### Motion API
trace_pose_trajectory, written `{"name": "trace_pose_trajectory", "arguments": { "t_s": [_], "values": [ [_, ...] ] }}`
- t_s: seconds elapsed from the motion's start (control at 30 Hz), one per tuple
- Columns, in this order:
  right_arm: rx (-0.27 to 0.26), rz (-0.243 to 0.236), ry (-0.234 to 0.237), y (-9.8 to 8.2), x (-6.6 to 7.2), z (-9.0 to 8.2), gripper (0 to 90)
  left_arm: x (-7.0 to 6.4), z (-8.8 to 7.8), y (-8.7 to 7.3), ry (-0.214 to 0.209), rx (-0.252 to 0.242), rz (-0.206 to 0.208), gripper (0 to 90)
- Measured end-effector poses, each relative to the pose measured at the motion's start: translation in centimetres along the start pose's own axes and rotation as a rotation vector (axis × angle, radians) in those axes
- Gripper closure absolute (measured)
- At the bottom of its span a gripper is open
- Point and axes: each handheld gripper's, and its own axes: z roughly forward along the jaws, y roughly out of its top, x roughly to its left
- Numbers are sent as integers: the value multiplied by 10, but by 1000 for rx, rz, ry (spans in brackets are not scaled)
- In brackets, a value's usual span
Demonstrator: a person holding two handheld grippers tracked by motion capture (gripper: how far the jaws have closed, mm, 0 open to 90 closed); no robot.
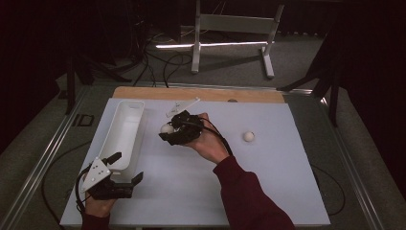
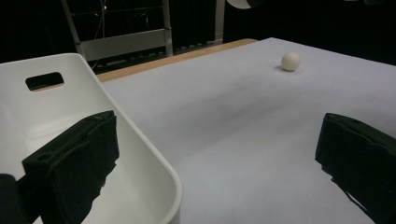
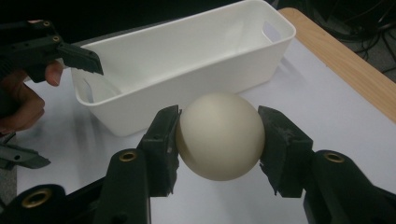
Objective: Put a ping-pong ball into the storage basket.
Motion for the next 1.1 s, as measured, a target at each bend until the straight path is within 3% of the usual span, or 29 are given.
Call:
{"name": "trace_pose_trajectory", "arguments": {
  "t_s": [1.1],
  "values": [
    [-8,-39,24,17,12,18,506,-1,1,0,-2,-3,0,3]
  ]
}}
